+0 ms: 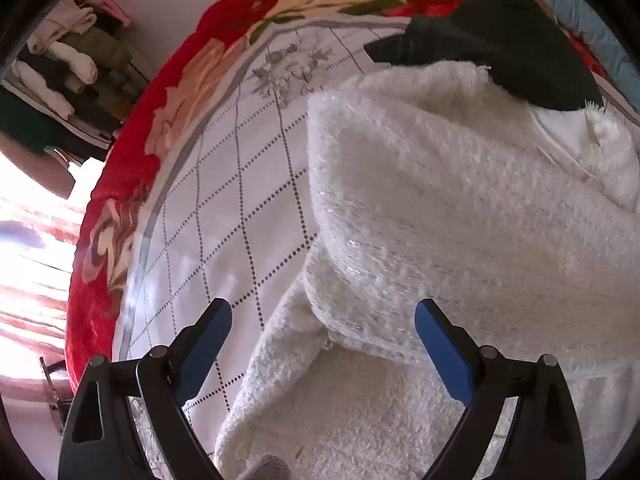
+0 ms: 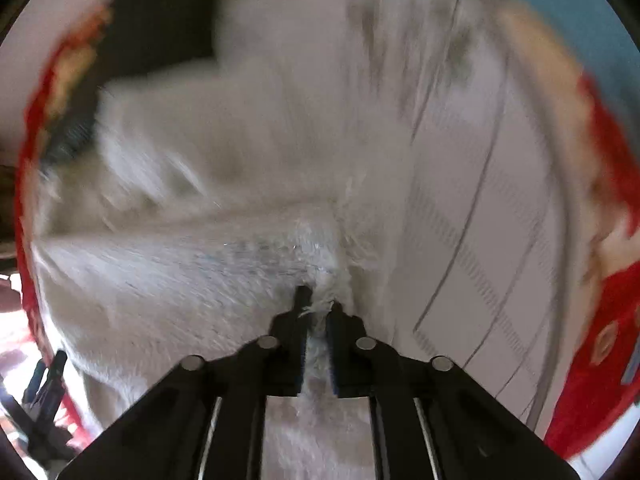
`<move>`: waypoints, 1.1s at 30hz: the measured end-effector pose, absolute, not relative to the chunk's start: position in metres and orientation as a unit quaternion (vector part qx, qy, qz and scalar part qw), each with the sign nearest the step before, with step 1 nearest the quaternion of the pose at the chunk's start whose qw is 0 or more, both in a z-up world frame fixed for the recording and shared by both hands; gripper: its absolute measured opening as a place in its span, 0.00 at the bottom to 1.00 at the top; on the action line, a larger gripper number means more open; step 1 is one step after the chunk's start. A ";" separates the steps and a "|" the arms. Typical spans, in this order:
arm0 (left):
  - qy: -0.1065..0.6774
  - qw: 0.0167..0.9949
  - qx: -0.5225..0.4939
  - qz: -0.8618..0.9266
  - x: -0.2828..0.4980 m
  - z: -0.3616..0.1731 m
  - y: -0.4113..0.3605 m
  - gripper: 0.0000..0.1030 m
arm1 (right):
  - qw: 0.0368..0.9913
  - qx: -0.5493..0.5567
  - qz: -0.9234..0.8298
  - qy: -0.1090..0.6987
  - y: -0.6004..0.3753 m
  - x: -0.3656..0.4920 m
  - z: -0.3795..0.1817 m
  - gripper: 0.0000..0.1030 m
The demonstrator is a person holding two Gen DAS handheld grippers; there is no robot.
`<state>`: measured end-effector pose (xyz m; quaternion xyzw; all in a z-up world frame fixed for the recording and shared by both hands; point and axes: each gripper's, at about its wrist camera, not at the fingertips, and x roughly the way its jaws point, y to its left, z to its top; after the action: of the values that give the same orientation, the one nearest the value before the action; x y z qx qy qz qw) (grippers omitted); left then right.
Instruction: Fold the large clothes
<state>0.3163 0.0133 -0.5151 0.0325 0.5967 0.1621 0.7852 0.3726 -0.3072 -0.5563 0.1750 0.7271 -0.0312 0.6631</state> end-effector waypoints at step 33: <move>0.576 0.784 0.155 0.171 0.450 -0.572 -0.020 0.99 | 0.618 0.336 -0.071 0.708 -0.183 0.488 -0.551 0.17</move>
<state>0.4502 -0.0204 -0.5725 0.1549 0.5757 0.1708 0.7845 0.4883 -0.1826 -0.5507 0.3358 0.7076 -0.0715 0.6175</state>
